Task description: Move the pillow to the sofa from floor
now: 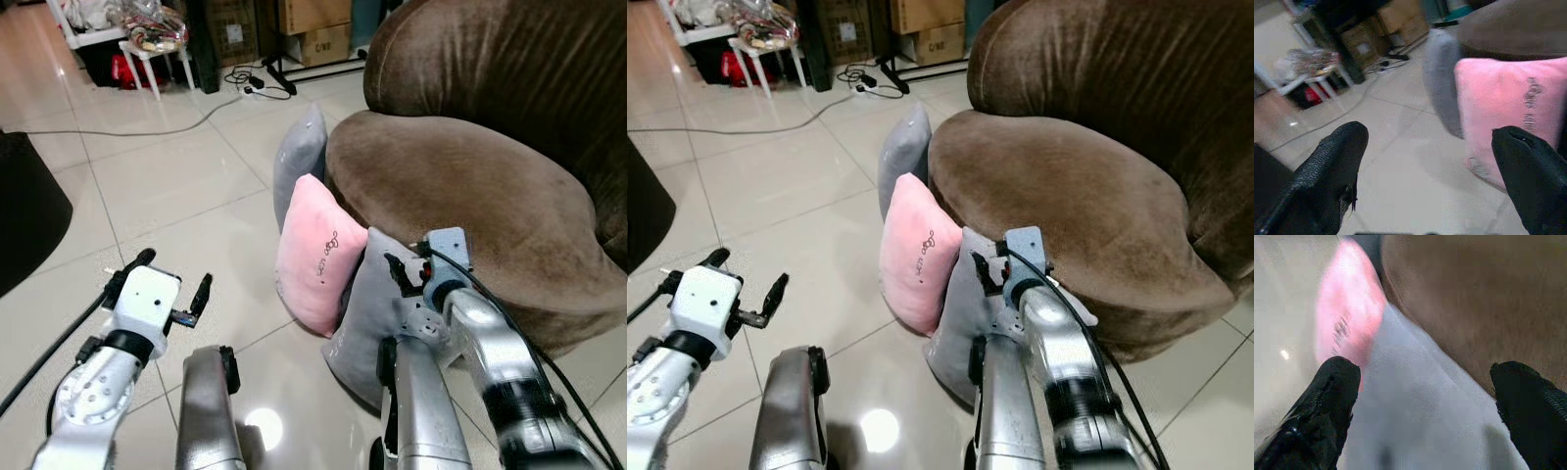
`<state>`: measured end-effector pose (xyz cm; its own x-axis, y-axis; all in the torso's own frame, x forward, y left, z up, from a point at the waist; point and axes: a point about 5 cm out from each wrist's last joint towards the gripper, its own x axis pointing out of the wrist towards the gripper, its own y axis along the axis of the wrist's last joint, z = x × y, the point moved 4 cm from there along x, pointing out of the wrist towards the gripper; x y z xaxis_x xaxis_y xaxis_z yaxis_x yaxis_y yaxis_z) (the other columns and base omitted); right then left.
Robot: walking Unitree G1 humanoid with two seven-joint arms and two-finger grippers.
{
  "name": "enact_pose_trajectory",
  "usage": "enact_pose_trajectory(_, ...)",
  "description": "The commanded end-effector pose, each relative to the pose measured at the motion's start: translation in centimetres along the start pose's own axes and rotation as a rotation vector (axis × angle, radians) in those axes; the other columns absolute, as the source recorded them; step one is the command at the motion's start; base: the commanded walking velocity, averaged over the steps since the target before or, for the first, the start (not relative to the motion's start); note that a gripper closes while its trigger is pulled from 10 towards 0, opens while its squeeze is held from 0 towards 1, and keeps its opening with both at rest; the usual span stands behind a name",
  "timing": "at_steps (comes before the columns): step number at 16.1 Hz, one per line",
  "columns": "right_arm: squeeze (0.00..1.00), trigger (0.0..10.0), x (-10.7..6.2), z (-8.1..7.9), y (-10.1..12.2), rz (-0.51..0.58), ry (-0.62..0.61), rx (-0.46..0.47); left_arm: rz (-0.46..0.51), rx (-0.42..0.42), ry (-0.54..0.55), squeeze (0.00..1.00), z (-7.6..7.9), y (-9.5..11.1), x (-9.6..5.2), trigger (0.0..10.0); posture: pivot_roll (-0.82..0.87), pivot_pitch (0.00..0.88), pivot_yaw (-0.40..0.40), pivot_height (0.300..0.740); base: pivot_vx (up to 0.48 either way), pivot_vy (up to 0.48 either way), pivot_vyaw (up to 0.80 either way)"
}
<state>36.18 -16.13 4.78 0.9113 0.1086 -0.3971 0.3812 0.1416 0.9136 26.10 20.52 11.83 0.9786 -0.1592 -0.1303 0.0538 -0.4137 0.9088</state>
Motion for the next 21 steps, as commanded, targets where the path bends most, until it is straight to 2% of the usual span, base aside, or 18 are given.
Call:
enact_pose_trajectory(1, 1.00, 10.0, 0.5, 0.6, -0.7, -0.041, -0.036, -0.052, -0.019, -0.020, -0.101, 0.00, 0.9, 0.0, -0.6, 10.0, -0.04, 0.000, 0.025, 0.433, 0.000, 0.000, 0.00)
enact_pose_trajectory(2, 1.00, 10.0, 1.1, 0.9, -1.1, -0.069, -0.048, -0.083, -0.045, -0.035, -0.193, 0.00, 1.6, -0.3, -1.4, 10.0, -0.03, 0.000, 0.026, 0.433, 0.000, 0.000, 0.00)
enact_pose_trajectory(3, 1.00, 10.0, 1.2, 1.0, -1.2, -0.078, -0.057, -0.095, -0.047, -0.034, -0.216, 0.00, 1.8, -0.3, -1.6, 10.0, -0.02, 0.000, 0.027, 0.433, 0.000, 0.000, 0.00)
enact_pose_trajectory(6, 1.00, 10.0, 1.8, 1.3, -1.9, -0.155, -0.091, -0.217, -0.048, -0.026, -0.340, 0.00, 2.4, 0.4, -2.9, 10.0, 0.02, 0.003, 0.030, 0.433, 0.000, 0.000, 0.00)
enact_pose_trajectory(7, 0.56, 10.0, 1.8, 1.6, -2.7, -0.204, -0.103, -0.280, -0.053, -0.022, -0.376, 0.00, 2.6, 0.6, -3.3, 10.0, 0.03, 0.021, 0.038, 0.433, 0.000, 0.000, 0.00)
enact_pose_trajectory(8, 0.56, 10.0, 1.7, 1.7, -3.2, -0.228, -0.104, -0.311, -0.058, -0.019, -0.392, 0.00, 2.6, 0.7, -3.5, 10.0, 0.03, 0.023, 0.040, 0.433, 0.000, 0.000, 0.00)
enact_pose_trajectory(9, 0.00, 10.0, 1.4, 2.2, -4.4, -0.284, -0.122, -0.326, -0.072, -0.010, -0.418, 0.00, 2.7, 0.6, -4.0, 10.0, 0.03, 0.036, 0.043, 0.433, 0.000, 0.000, 0.00)
enact_pose_trajectory(13, 0.00, 10.0, 1.0, 2.5, -5.8, -0.332, -0.177, -0.327, -0.100, -0.005, -0.462, 0.00, 2.8, 0.6, -4.9, 10.0, 0.05, 0.044, 0.044, 0.433, 0.000, 0.000, 0.00)
enact_pose_trajectory(14, 0.00, 3.9, 0.8, 2.5, -6.1, -0.345, -0.189, -0.311, -0.105, -0.009, -0.477, 0.00, 3.0, 0.6, -5.1, 10.0, 0.05, 0.044, 0.044, 0.433, 0.000, 0.000, 0.00)
enact_pose_trajectory(15, 0.00, 0.4, 0.8, 2.5, -6.1, -0.344, -0.196, -0.302, -0.111, -0.012, -0.490, 0.00, 3.1, 0.7, -5.3, 10.0, 0.05, 0.044, 0.045, 0.433, 0.000, 0.000, 0.00)
enact_pose_trajectory(16, 0.00, 0.0, 0.9, 2.4, -6.0, -0.338, -0.195, -0.299, -0.114, -0.010, -0.494, 0.00, 3.1, 0.7, -5.4, 10.0, 0.05, 0.044, 0.045, 0.433, 0.000, 0.000, 0.00)
enact_pose_trajectory(17, 0.00, 0.0, 1.2, 1.7, -5.6, -0.317, -0.176, -0.304, -0.117, -0.008, -0.496, 0.00, 3.1, 0.6, -5.4, 10.0, 0.05, 0.038, 0.043, 0.433, 0.000, 0.000, 0.00)
enact_pose_trajectory(21, 0.00, 0.0, 1.5, 0.9, -5.1, -0.294, -0.147, -0.311, -0.120, -0.007, -0.498, 0.00, 3.0, 0.6, -5.1, 10.0, 0.04, 0.020, 0.043, 0.433, 0.000, 0.000, 0.00)
